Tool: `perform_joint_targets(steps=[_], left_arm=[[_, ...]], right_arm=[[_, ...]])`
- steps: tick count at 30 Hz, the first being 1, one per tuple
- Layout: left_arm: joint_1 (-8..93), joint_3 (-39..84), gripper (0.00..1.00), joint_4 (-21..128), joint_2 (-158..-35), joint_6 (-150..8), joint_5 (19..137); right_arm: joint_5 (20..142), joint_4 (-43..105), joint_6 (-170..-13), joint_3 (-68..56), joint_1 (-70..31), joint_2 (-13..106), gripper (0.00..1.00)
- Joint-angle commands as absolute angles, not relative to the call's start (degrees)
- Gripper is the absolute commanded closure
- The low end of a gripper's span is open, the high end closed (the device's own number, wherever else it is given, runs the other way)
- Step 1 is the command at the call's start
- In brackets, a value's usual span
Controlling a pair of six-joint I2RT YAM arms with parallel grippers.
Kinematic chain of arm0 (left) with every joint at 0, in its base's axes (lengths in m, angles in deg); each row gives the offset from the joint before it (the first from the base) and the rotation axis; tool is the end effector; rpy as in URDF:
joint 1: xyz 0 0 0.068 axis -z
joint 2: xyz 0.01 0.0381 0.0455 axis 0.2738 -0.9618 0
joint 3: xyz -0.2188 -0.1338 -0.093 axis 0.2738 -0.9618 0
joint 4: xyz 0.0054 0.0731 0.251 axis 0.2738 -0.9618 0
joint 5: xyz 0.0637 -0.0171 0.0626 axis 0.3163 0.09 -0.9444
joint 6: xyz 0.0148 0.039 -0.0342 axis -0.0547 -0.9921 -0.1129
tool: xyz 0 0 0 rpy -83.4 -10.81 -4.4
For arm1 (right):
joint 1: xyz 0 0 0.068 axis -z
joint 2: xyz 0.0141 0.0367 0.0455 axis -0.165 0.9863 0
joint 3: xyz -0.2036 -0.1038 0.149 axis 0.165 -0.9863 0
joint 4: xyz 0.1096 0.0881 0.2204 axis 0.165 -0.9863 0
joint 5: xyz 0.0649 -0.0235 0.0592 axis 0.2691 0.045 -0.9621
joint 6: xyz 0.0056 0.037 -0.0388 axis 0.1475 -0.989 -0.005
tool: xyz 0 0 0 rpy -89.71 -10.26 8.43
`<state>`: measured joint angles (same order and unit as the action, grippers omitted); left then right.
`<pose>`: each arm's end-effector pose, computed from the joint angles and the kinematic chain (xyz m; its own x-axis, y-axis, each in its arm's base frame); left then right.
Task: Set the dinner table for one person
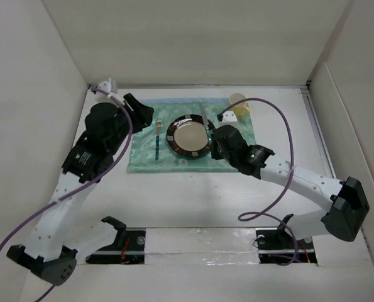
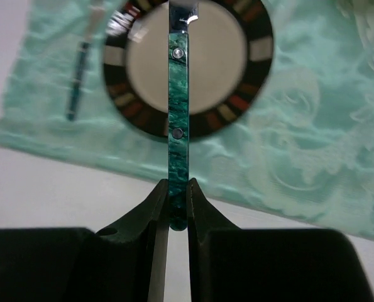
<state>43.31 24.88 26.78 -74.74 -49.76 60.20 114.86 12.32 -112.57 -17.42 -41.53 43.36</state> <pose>0.1646 -0.0786 0.4626 -0.2162 -0.4928 -0.8429 0.2225 0.8157 -0.5340 0.2041 0.2276 0.3149 -0.5197 0.0321 -0.8538 -0.2526 0.9489 0.1894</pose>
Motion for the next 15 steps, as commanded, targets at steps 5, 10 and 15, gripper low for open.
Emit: perform_joint_targets(steps=[5,10,15], left_arm=[[43.7,18.9,0.57,36.8,-82.9,-53.1,64.0],[43.7,15.7,0.57,38.7,-86.1,-53.9,64.3],[43.7,13.7,0.57,41.7,-85.9,-54.0,66.0]], right_arm=[[107.5,19.5,-107.6,-26.0,-28.3,45.2,1.00],[105.1,21.8,-105.8,-26.0,-23.6,49.1,1.00],[104.2,22.7,-104.1,-25.3,-20.6,54.0,1.00]])
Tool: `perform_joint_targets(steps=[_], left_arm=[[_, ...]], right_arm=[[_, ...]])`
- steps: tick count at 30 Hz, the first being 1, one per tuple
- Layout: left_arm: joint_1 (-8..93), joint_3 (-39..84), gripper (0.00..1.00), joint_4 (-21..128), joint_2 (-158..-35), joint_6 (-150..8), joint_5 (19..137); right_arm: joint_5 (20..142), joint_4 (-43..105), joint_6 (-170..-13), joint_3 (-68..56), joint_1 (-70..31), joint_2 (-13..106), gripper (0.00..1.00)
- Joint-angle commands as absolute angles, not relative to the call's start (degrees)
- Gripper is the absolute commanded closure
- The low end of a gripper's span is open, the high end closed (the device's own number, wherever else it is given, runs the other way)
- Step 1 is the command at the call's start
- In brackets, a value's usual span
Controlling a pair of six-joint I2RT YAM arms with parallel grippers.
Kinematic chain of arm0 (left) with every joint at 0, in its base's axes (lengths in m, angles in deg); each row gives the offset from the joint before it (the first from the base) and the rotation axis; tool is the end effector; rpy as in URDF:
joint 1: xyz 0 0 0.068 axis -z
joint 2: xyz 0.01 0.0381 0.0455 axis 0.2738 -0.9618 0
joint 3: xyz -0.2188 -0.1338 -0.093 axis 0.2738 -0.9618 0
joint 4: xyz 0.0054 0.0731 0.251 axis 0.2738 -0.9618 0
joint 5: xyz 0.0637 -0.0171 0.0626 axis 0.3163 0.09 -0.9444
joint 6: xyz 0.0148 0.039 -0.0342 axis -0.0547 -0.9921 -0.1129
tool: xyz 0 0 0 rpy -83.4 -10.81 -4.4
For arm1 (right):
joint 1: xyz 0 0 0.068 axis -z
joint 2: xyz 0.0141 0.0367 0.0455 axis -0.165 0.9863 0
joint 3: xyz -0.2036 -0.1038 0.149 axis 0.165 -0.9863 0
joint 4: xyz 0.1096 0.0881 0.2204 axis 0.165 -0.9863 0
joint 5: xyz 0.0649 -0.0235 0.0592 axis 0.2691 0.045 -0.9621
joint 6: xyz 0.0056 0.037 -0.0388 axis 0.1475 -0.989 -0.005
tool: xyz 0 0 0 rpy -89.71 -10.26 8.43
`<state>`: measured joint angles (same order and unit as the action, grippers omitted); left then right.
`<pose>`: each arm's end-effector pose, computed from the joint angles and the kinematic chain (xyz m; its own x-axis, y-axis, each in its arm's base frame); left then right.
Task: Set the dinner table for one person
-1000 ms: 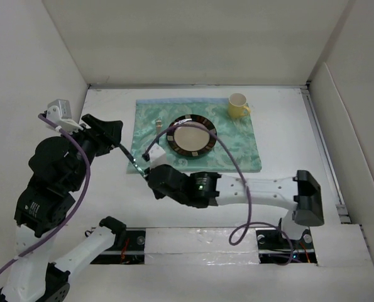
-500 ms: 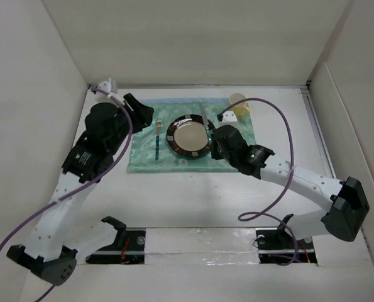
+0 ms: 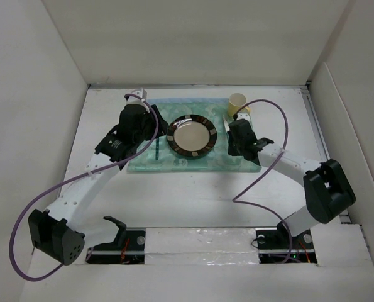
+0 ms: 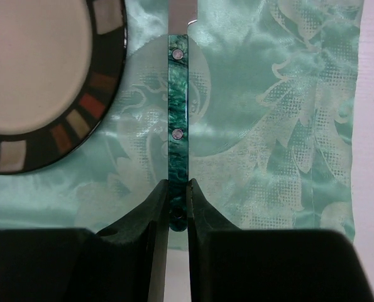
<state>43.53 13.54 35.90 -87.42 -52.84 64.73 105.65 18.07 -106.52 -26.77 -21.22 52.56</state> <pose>0.2388 -0.1214 0.3664 -0.4398 -0.3306 -0.8350 0.1923 0.8735 -0.4472 0.2811 0.1552 0.2204 -0.6862 0.0112 -0.7273 -0.0624 0.9953 0.0742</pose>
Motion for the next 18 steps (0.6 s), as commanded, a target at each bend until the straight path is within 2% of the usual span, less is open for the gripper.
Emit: perform_joint_targets(steps=[1,18], left_arm=[[43.7,13.8,0.57,41.7,-86.3,-54.1,66.2],[43.7,12.1,0.57,42.1,-88.0,-54.3,67.0]], right_arm=[[104.2,22.4,-104.0,-24.5,-20.6,54.7,1.00],[107.2,21.8,-111.2,-22.4,-21.6,62.8,1.00]])
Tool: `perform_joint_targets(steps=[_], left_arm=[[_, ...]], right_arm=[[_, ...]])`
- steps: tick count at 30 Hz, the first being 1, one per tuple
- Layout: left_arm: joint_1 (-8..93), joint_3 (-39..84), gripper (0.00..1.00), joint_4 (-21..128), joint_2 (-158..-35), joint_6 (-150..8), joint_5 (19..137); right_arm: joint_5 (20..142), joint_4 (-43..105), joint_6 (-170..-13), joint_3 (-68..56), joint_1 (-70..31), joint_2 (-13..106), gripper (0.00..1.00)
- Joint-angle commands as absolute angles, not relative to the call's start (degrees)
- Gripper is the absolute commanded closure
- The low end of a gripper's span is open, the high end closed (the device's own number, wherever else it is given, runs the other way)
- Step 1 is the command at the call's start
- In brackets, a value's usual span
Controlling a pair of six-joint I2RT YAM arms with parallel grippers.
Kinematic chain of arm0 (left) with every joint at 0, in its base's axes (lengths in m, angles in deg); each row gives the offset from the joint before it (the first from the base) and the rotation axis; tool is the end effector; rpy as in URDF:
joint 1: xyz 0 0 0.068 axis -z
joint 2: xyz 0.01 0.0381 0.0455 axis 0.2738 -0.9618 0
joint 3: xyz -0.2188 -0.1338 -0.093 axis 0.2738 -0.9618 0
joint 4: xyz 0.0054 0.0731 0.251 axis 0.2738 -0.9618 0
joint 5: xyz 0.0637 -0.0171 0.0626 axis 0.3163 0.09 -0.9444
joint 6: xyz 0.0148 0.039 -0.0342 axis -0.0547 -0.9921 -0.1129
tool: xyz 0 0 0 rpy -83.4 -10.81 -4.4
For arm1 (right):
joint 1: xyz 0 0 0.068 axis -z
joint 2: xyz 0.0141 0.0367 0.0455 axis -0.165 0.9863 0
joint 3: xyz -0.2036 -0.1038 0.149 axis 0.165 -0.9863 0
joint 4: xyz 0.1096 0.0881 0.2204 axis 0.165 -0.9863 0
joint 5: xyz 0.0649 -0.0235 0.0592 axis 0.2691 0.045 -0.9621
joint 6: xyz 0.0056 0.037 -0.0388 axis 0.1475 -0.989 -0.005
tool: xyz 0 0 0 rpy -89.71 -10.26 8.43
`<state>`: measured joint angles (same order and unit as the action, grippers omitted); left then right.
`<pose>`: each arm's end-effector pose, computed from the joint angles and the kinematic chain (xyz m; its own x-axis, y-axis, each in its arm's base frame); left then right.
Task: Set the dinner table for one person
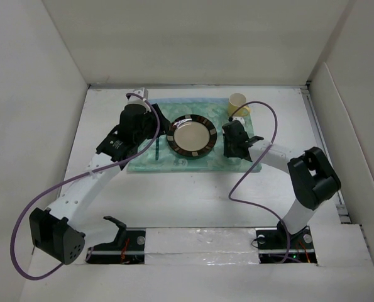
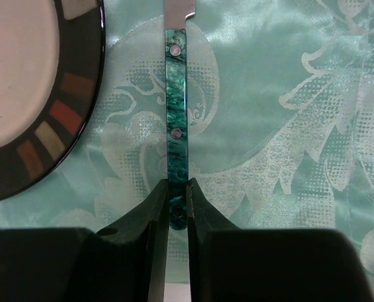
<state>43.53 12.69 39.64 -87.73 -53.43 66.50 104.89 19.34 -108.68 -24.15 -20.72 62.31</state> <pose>0.2416 -0.1241 0.3666 -0.4175 -0.3335 -0.8453 0.2383 0.8574 -0.4561 0.3038 0.1657 0.1825 -0.7526 0.0187 -0.6583 -0.0290 0.9977 0.0614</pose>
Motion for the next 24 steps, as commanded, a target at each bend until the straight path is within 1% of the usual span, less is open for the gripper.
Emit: perform_joint_targets(steps=[1,2,5,6,8,9,11,12,13,14,16,17,19,20,22,23,24], left_arm=[[43.7,12.1,0.57,42.0,-88.0,-54.4,67.0],[43.7,12.1,0.57,42.2,-88.1,-54.4,66.9],[43.7,12.2,0.56,42.2,-88.3,-54.6,66.8],[43.7,12.2,0.56,42.0,-88.4,-54.7,66.6],[43.7,12.3,0.56,42.0,-88.4,-54.6,66.5],[43.7,12.4,0.54,41.9,-88.3,-54.7,66.2],[43.7,13.1,0.52,41.7,-88.4,-55.1,65.9],[43.7,13.7,0.51,41.5,-88.5,-55.5,65.4],[43.7,14.2,0.50,40.9,-88.7,-55.8,65.1],[43.7,15.2,0.50,40.6,-88.7,-56.1,64.7],[43.7,16.5,0.49,39.8,-88.9,-57.1,63.8],[43.7,17.9,0.48,39.4,-89.0,-57.6,63.2],[43.7,19.2,0.48,38.8,-88.8,-58.2,62.8],[43.7,20.3,0.48,38.8,-88.6,-58.5,62.8],[43.7,22.4,0.47,37.7,-88.4,-59.0,62.3],[43.7,24.7,0.47,37.4,-88.1,-59.0,61.8],[43.7,26.2,0.46,37.2,-88.3,-59.2,61.7]], right_arm=[[107.7,21.7,-111.7,-22.3,-21.6,63.1,1.00],[107.9,21.6,-112.2,-22.4,-21.6,63.3,1.00],[108.9,21.5,-112.9,-22.6,-22.1,63.6,0.90],[108.8,21.3,-113.0,-22.5,-22.1,63.4,0.80],[108.7,21.0,-112.8,-22.5,-22.1,62.3,0.72],[109.1,20.8,-112.9,-22.6,-22.1,61.9,0.66],[109.2,19.6,-112.8,-21.9,-22.1,60.0,0.60],[109.0,19.1,-112.7,-21.7,-22.1,59.1,0.51],[108.7,18.1,-112.5,-21.6,-22.1,58.2,0.48],[108.6,17.4,-112.2,-20.9,-22.1,56.0,0.42],[108.6,14.3,-111.9,-19.9,-22.7,53.5,0.36],[108.7,13.0,-111.6,-18.3,-22.7,50.8,0.32],[108.5,8.8,-111.2,-16.1,-23.2,47.8,0.28],[107.9,7.5,-110.1,-14.8,-23.2,44.5,0.24],[105.7,4.7,-108.9,-9.7,-23.2,41.2,0.20],[105.4,4.4,-107.3,-7.9,-23.2,39.8,0.00],[103.6,4.4,-106.4,-4.0,-23.2,37.0,0.00]])
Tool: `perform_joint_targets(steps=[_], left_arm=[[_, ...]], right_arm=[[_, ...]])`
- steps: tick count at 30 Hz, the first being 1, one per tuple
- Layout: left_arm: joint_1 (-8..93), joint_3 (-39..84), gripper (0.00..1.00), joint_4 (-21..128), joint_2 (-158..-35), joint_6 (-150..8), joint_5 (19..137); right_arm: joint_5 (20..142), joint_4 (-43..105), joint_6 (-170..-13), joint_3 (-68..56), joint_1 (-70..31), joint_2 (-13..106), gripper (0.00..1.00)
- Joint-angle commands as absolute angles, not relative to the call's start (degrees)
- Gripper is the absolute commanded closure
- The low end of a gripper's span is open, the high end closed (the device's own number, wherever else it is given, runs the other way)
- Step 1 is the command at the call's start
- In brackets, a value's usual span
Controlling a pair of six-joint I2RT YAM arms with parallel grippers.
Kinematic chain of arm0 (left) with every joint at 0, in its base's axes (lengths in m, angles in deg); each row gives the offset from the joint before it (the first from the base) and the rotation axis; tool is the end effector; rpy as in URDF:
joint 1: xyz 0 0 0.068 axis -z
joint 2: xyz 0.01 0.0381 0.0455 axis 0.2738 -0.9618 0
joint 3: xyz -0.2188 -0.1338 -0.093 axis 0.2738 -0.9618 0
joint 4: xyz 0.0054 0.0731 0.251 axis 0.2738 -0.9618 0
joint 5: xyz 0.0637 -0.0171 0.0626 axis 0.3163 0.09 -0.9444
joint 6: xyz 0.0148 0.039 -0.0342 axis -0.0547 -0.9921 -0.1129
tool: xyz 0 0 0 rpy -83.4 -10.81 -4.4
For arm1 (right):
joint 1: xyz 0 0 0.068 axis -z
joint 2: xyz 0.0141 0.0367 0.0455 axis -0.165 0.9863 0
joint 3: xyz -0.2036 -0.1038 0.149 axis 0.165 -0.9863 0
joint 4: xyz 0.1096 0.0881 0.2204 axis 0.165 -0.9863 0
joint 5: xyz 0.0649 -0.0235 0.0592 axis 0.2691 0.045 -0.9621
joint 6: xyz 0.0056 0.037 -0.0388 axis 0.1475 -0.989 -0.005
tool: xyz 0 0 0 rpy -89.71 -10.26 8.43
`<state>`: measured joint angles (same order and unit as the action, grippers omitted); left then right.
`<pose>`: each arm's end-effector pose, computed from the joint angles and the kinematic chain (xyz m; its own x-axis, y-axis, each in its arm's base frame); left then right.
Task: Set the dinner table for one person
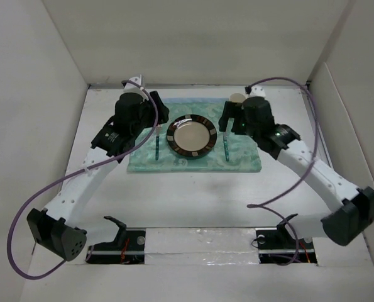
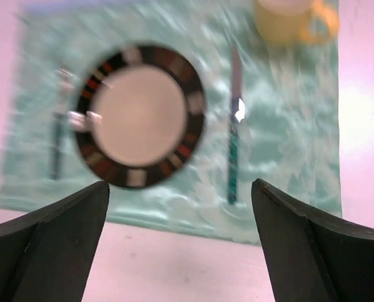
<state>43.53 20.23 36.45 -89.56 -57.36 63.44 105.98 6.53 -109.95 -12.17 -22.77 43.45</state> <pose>0.2457 -0.1241 0.3990 -0.3454 -0.3004 -0.8891 0.2387 0.8881 -0.3928 0.2640 0.1545 0.3356 -0.5492 0.1404 -0.8238 -0.0740 0.9737 0.2153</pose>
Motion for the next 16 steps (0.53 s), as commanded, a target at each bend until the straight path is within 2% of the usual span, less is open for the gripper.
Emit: perform_joint_targets(steps=[1,4,6,8,10,11,13,16], left_arm=[[43.7,27.8,0.45,36.5,-88.4,-59.5,61.4],[43.7,35.0,0.44,35.0,-88.1,-60.0,58.6],[43.7,40.2,0.42,34.7,-87.0,-60.9,54.2],[43.7,43.2,0.39,35.1,-85.6,-61.5,47.8],[43.7,41.0,0.33,39.4,-80.7,-63.0,44.1],[43.7,41.0,0.33,39.5,-80.7,-63.0,43.6],[43.7,37.9,0.31,43.6,-76.9,-64.7,43.5],[43.7,34.2,0.28,41.8,-76.3,-63.4,43.5]], right_arm=[[102.6,4.2,-105.4,-1.7,-22.4,35.8,0.00],[107.4,3.4,-104.8,7.1,-21.3,31.5,0.00],[112.7,5.5,-105.9,8.7,-19.6,28.2,0.00],[113.1,9.6,-106.7,8.5,-15.9,23.1,0.00],[114.5,13.9,-107.2,4.6,-11.8,18.1,0.00],[114.5,13.9,-107.2,4.6,-11.8,18.0,0.00],[111.0,10.9,-107.5,4.1,-9.8,18.3,0.00],[104.6,6.2,-109.7,3.2,-7.7,20.7,0.00]])
